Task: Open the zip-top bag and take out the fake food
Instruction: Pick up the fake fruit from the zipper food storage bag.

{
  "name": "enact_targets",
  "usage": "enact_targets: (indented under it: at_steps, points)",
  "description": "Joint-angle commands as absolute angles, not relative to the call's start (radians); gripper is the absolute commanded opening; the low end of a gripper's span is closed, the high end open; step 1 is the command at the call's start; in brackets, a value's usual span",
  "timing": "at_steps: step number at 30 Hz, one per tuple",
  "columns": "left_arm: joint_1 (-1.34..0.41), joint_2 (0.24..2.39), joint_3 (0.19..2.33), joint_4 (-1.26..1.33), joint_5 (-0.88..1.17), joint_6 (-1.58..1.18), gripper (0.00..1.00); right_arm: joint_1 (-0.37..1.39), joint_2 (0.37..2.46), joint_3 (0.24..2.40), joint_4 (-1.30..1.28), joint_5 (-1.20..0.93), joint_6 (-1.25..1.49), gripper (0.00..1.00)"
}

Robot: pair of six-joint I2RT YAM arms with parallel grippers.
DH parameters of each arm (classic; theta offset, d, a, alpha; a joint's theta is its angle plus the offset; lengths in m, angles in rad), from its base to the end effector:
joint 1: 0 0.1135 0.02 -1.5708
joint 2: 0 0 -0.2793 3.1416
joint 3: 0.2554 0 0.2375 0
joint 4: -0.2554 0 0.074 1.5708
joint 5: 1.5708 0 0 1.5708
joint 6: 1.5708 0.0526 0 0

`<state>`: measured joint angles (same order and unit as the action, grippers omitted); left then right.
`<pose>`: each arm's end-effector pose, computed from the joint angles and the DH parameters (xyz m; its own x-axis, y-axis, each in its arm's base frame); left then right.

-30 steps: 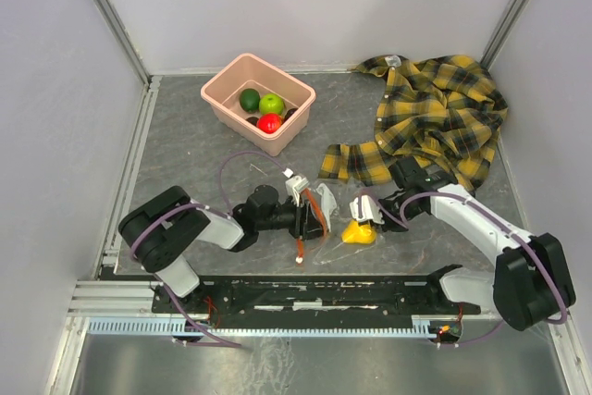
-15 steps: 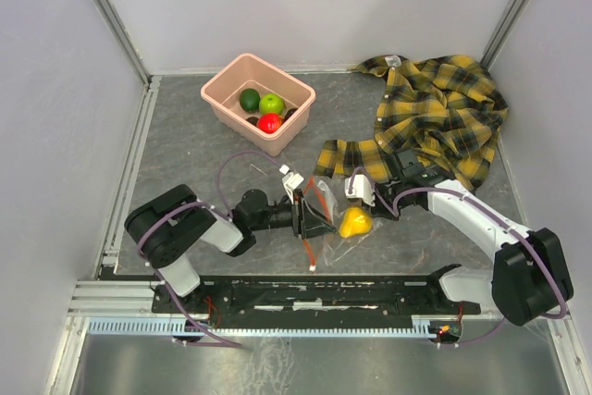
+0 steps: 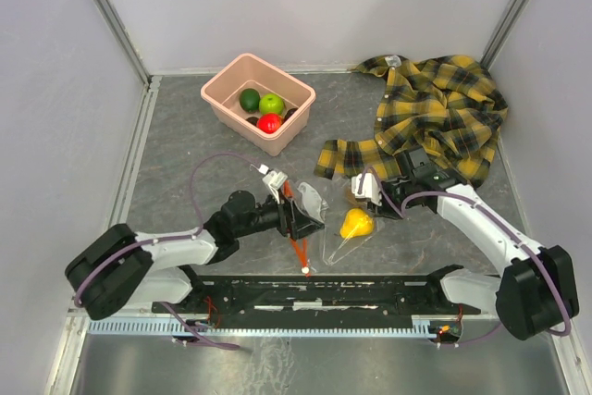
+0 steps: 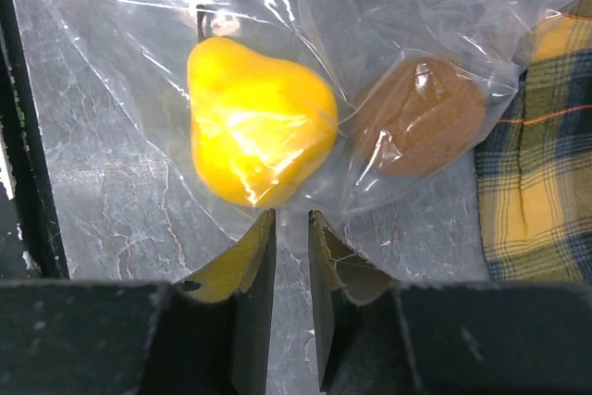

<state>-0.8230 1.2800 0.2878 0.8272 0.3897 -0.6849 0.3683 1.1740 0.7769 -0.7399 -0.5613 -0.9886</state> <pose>0.1464 -0.1872 0.2013 -0.6768 -0.1308 -0.7245 0.6520 0.3506 -0.6723 0.1737 0.0970 0.2300 -0.0366 -0.7720 -0.6345 -0.9894 0.1171 -0.0855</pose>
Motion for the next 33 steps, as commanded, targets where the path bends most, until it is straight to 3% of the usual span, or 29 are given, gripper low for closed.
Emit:
enact_targets:
  at_steps: [1, 7, 10, 12, 15, 16, 19, 22, 25, 33]
  points:
    - [-0.824, 1.212, 0.325, 0.558, 0.291, -0.625, 0.84, 0.369, 1.182, 0.789, -0.764, -0.624, -1.025, 0.29]
    - [-0.832, 1.233, 0.335, 0.505, 0.266, -0.660, 0.84, 0.369, 1.151, 0.749, -0.764, -0.630, -1.095, 0.52]
    - [-0.836, 1.255, 0.343, 0.557, 0.299, -0.686, 0.75, 0.379, 1.141, 0.721, -0.773, -0.650, -1.158, 0.64]
    - [-0.836, 1.276, 0.357, 0.588, 0.329, -0.706, 0.62, 0.395, 1.137, 0.703, -0.748, -0.636, -1.164, 0.70]
    - [-0.837, 1.310, 0.390, 0.600, 0.372, -0.712, 0.28, 0.427, 1.154, 0.692, -0.702, -0.590, -1.142, 0.71]
    - [-0.836, 1.316, 0.396, 0.613, 0.389, -0.716, 0.22, 0.437, 1.164, 0.689, -0.689, -0.576, -1.132, 0.70]
    - [-0.836, 1.319, 0.390, 0.718, 0.449, -0.763, 0.17, 0.470, 1.192, 0.682, -0.631, -0.518, -1.097, 0.68]
    - [-0.835, 1.326, 0.382, 0.827, 0.525, -0.813, 0.13, 0.482, 1.219, 0.686, -0.565, -0.487, -1.023, 0.65]
    - [-0.836, 1.346, 0.372, 0.918, 0.575, -0.860, 0.12, 0.485, 1.254, 0.711, -0.545, -0.479, -0.969, 0.52]
    - [-0.827, 1.384, 0.326, 1.166, 0.631, -0.962, 0.12, 0.482, 1.325, 0.783, -0.578, -0.508, -0.895, 0.03]
